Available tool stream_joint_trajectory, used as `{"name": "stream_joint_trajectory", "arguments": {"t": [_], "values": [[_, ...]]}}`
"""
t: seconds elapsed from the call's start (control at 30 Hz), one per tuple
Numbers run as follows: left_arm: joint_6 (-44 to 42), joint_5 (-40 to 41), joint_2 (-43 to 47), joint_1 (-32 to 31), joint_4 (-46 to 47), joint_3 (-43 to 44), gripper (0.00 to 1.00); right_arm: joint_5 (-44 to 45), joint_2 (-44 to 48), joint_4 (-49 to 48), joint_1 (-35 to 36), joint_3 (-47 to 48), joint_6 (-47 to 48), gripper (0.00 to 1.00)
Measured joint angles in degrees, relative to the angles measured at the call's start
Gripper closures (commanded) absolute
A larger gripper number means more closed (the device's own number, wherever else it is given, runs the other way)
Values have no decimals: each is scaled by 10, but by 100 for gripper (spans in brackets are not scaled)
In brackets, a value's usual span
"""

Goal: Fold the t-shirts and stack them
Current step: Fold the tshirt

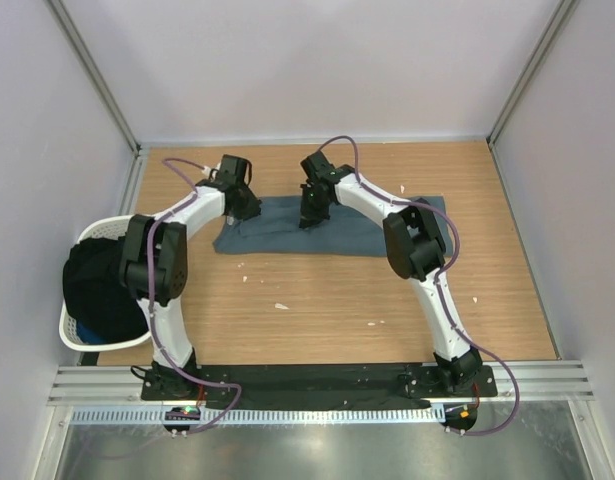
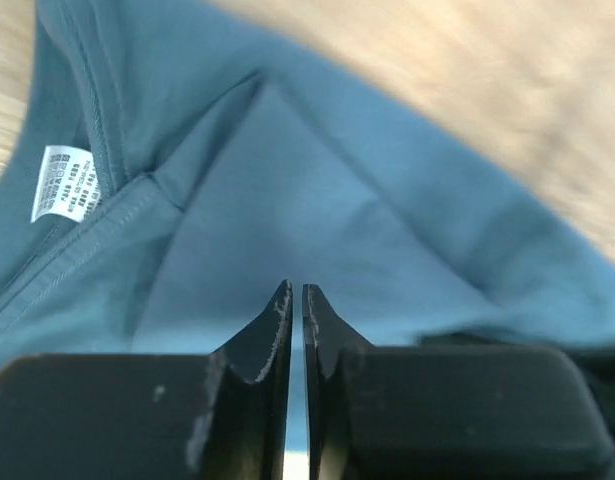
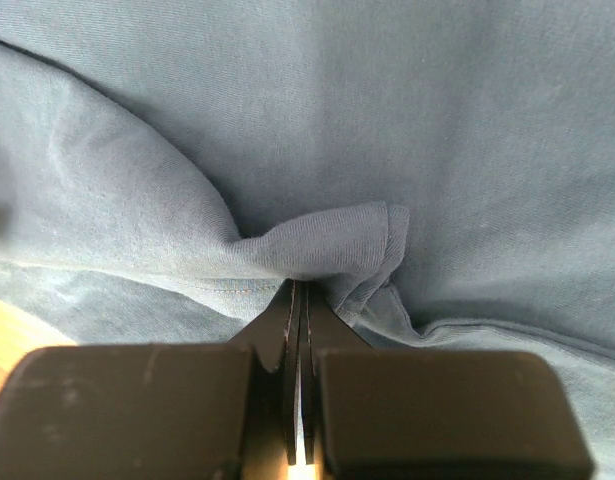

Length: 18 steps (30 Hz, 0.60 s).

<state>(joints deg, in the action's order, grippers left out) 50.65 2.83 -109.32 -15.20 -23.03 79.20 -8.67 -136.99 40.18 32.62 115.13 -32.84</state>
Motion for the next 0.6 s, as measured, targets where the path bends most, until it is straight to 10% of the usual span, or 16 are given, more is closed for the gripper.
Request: {"name": "stream_joint_trajectory", "arguments": {"t": [0.6], "values": [[8, 0, -56, 1, 17, -16, 95, -14, 13, 52, -19, 71, 20, 95]]}}
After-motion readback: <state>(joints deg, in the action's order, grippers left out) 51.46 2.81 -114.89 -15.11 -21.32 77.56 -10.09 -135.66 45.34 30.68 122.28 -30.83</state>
